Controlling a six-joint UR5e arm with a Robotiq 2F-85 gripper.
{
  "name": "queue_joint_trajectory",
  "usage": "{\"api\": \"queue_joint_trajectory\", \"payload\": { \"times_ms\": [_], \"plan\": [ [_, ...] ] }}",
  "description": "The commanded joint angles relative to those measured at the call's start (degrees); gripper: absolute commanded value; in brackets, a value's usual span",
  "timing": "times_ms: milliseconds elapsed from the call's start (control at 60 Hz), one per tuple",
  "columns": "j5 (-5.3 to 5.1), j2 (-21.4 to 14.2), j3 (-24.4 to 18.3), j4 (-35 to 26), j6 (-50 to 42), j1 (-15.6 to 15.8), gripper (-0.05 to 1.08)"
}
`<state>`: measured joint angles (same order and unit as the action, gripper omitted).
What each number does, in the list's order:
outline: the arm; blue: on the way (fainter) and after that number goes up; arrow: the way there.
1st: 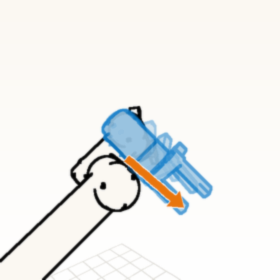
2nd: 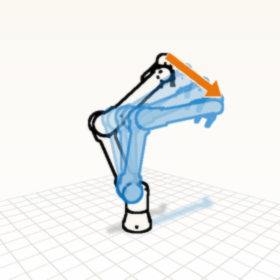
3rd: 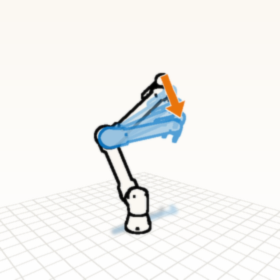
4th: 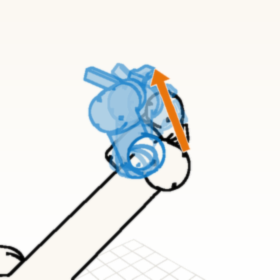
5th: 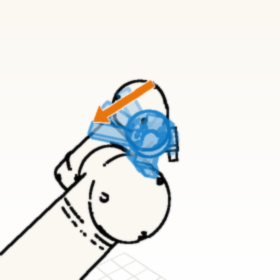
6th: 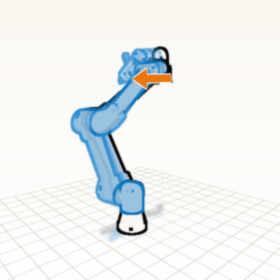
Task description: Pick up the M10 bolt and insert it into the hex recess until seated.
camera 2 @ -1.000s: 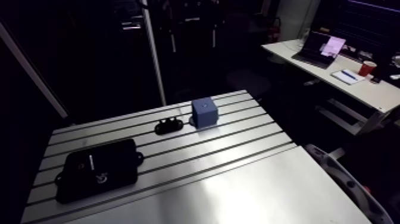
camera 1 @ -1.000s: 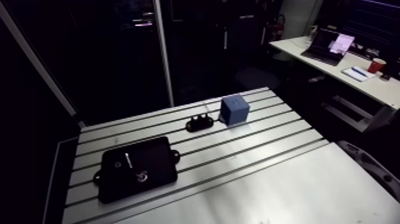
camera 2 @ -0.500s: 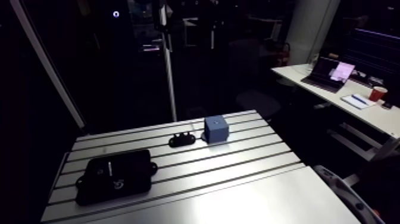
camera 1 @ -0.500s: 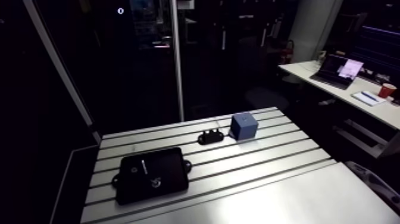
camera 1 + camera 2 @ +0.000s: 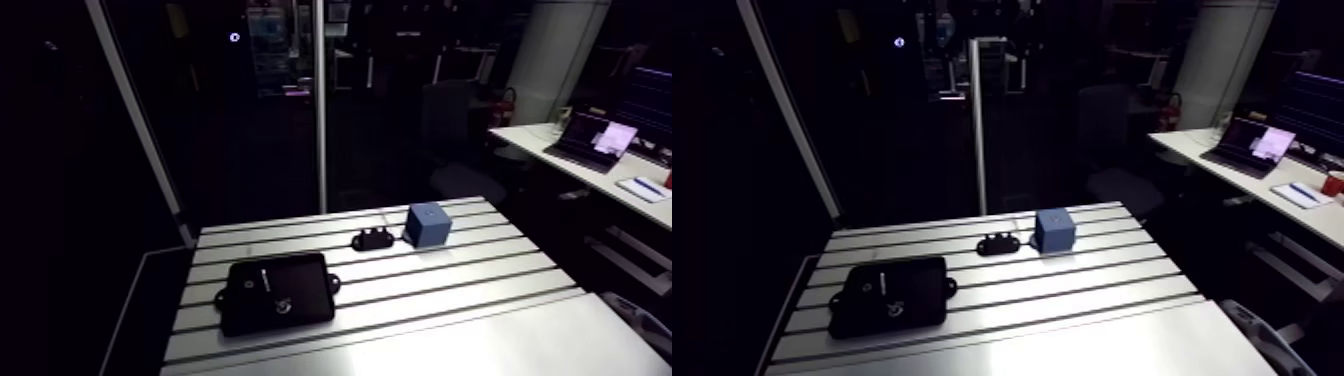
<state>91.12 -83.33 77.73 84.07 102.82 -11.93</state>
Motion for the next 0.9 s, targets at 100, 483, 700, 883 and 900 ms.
{"api": "queue_joint_trajectory", "payload": {
  "times_ms": [100,483,700,883,900],
  "plan": [
    [-0.11,-0.5,0.1,1.8,-0.7,2.9,0.01],
    [-0.02,-1.8,1.2,1.8,-0.8,3.4,0.01],
    [0.15,-1.7,1.4,1.8,-0.8,3.5,0.01],
    [0.24,-1.4,1.4,1.8,-0.8,3.6,0.01],
    [0.24,-1.3,1.4,1.8,-0.8,3.6,0.01]
  ]
}}
